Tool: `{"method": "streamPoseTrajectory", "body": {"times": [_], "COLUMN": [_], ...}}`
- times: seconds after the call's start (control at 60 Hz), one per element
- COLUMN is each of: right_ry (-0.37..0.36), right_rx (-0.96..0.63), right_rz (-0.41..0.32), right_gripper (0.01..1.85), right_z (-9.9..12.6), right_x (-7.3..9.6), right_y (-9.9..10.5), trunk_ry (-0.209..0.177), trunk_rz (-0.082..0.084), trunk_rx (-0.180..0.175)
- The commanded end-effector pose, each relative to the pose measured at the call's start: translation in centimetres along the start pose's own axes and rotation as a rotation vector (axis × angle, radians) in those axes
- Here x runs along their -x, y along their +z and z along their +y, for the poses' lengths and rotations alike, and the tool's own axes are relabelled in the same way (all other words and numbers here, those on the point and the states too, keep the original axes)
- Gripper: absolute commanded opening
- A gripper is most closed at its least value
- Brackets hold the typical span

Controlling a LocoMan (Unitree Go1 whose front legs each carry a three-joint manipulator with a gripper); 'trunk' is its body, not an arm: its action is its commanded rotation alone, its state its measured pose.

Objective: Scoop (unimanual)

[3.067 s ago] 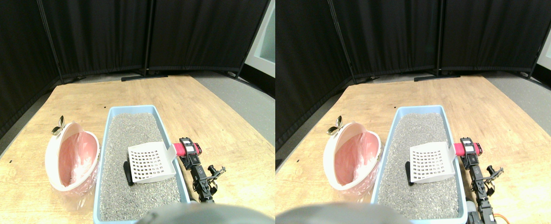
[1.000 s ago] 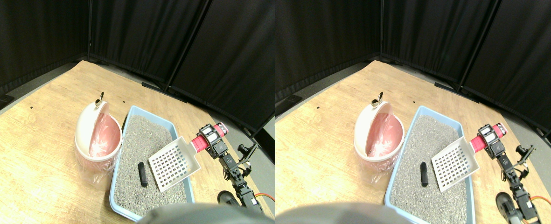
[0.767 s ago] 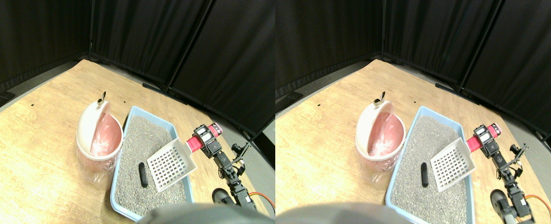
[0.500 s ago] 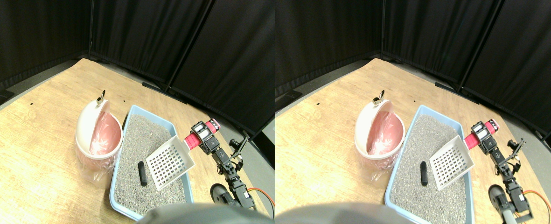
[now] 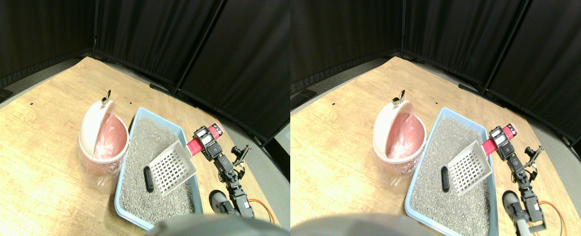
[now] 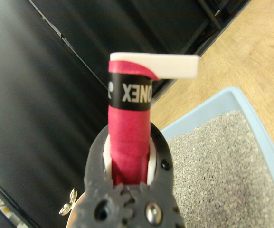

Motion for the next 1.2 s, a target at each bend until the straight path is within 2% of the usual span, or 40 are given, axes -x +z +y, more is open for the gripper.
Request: {"method": "streamPoseTrajectory", "body": {"times": [0.017, 0.217, 0.383, 0.567, 0.6, 0.617, 0.733, 0.883, 0.967, 1.15, 1.2], "right_ry": [0.087, 0.137, 0.13, 0.111, 0.092, 0.092, 0.047, -0.083, -0.101, -0.18, -0.198], "right_rx": [-0.047, -0.179, -0.208, -0.273, -0.289, -0.291, -0.317, -0.428, -0.444, -0.47, -0.496], "right_rz": [-0.019, 0.001, 0.02, 0.04, 0.06, 0.058, 0.055, 0.074, 0.054, 0.07, 0.059], "right_gripper": [0.06, 0.06, 0.06, 0.06, 0.06, 0.06, 0.06, 0.06, 0.06, 0.06, 0.06], "right_z": [2.8, 7.1, 8.1, 8.4, 8.4, 8.4, 7.6, 5.3, 4.2, 2.3, 1.8], "right_x": [0.5, 1.3, 1.1, 0.6, 0.4, 0.4, 0.2, 0.0, 0.2, 0.7, 0.9], "right_y": [-0.7, -2.6, -2.9, -2.5, -2.3, -2.2, -2.1, -2.0, -1.9, -2.2, -2.4], "trunk_ry": [0.035, 0.069, 0.082, 0.074, 0.074, 0.07, 0.062, 0.049, 0.042, 0.027, 0.023], "trunk_rz": [0.046, 0.068, 0.073, 0.073, 0.073, 0.066, 0.058, 0.048, 0.042, 0.035, 0.028], "trunk_rx": [0.031, 0.057, 0.064, 0.062, 0.062, 0.057, 0.049, 0.037, 0.032, 0.018, 0.013]}}
